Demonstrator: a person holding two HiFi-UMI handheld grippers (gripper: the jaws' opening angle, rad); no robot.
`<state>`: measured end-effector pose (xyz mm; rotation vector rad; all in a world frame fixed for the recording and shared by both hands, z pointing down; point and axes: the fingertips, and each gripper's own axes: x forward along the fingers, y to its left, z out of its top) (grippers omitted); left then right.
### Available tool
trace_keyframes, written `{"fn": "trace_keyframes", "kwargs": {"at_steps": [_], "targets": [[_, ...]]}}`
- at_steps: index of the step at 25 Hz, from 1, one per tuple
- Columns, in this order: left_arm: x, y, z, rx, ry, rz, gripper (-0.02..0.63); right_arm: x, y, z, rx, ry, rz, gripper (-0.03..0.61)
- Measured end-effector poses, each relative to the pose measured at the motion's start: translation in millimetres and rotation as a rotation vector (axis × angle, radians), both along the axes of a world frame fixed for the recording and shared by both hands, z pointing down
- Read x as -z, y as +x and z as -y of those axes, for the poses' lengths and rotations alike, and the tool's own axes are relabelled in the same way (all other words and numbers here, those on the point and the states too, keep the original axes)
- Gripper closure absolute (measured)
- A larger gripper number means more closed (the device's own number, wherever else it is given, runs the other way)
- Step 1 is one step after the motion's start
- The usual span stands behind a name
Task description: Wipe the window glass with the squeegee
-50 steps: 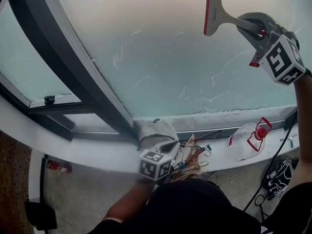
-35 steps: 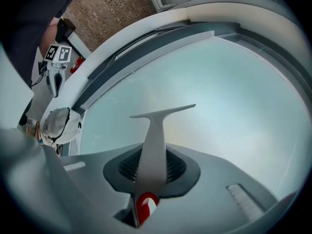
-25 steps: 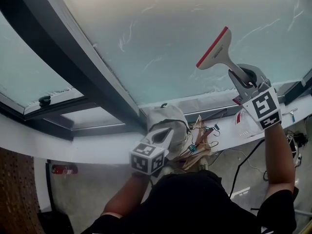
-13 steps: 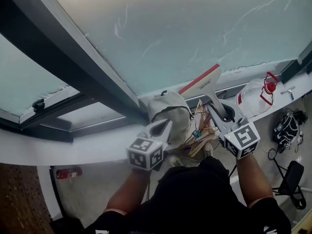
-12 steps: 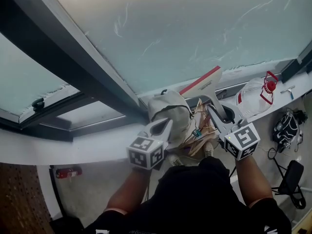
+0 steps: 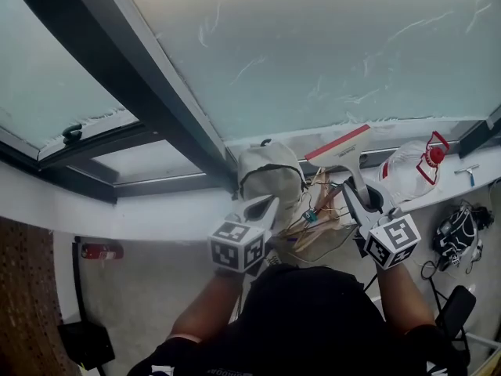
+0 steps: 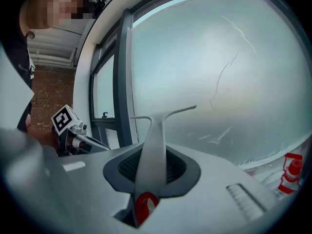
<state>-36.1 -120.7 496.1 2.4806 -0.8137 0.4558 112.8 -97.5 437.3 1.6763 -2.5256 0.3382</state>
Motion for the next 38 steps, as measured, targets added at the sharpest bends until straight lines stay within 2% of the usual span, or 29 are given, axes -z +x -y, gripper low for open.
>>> {"fn": "trace_keyframes", "kwargs": {"at_steps": [8, 15, 19, 23, 30, 38], "targets": [[19, 51, -48, 0.097, 0.053, 0.003, 0.614, 0, 54, -60, 0.062, 0.013, 0.061, 0.495], [16, 81, -104, 0.155, 0.053, 0.026, 0.614, -7, 94, -108, 0.095, 0.003, 0.093, 0.497], [24, 93, -131, 0.157, 0.049, 0.040, 0.614, -7, 106, -127, 0.111, 0.001, 0.103, 0.497], [28, 88, -146, 0.163, 0.057, 0.062, 0.614, -6, 109, -144, 0.105, 0.001, 0.119, 0.497], [41, 65, -145, 0.153, 0.092, 0.051, 0.614, 4, 102, -160, 0.047, 0.007, 0.120, 0.497], [37, 25, -152, 0.111, 0.079, 0.045, 0.614, 2, 54, -162, 0.010, -0.001, 0.107, 0.497]]}}
